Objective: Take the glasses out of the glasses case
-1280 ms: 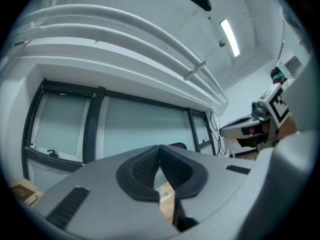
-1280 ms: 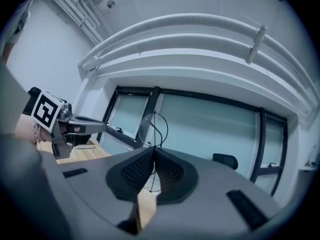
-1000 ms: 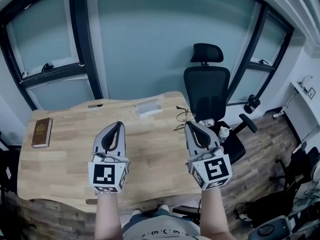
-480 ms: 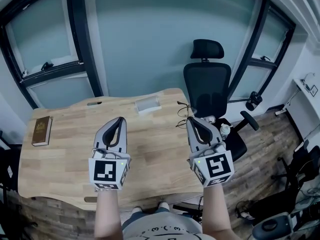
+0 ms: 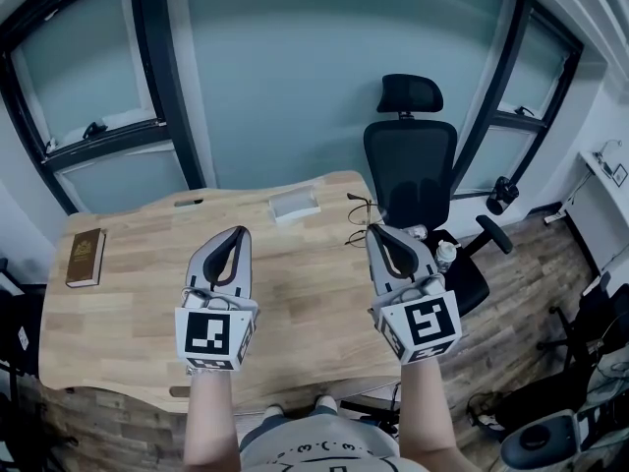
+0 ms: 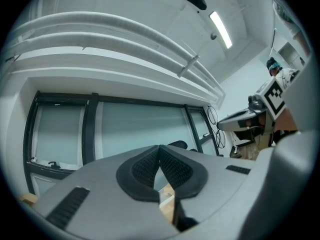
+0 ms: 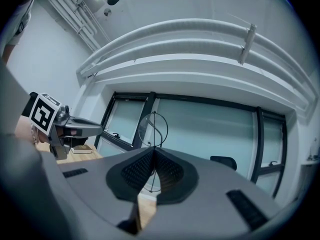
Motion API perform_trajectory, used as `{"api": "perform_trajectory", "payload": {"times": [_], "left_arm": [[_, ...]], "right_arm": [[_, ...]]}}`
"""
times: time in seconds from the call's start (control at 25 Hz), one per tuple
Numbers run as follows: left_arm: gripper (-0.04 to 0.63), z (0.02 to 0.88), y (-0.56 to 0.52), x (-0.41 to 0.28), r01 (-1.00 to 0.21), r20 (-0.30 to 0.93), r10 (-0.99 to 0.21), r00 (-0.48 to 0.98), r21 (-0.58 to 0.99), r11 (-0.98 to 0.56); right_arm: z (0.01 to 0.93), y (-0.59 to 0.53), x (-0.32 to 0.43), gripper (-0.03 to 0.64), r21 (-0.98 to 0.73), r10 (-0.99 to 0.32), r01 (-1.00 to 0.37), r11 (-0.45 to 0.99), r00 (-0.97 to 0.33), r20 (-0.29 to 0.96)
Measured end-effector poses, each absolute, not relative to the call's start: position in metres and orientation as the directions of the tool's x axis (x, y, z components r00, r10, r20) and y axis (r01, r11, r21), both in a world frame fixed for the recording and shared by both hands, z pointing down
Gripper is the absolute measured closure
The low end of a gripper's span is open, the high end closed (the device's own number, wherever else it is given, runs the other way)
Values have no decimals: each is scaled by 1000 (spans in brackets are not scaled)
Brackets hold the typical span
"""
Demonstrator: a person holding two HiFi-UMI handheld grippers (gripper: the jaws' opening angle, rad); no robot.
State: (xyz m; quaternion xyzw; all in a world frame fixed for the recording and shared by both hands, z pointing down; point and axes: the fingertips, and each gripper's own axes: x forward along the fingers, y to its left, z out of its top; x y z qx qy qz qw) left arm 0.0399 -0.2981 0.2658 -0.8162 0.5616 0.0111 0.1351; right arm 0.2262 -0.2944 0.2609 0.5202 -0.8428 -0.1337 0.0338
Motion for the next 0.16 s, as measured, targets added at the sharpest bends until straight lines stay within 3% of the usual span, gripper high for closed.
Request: {"api": "perform_trajectory", "payload": {"times": [0.16], "left_arm": [[578, 265, -299, 40, -919, -174, -912, 371, -209, -334]], "right_arm": [[261, -295, 224, 601, 267, -884, -864, 426, -460, -80]]}}
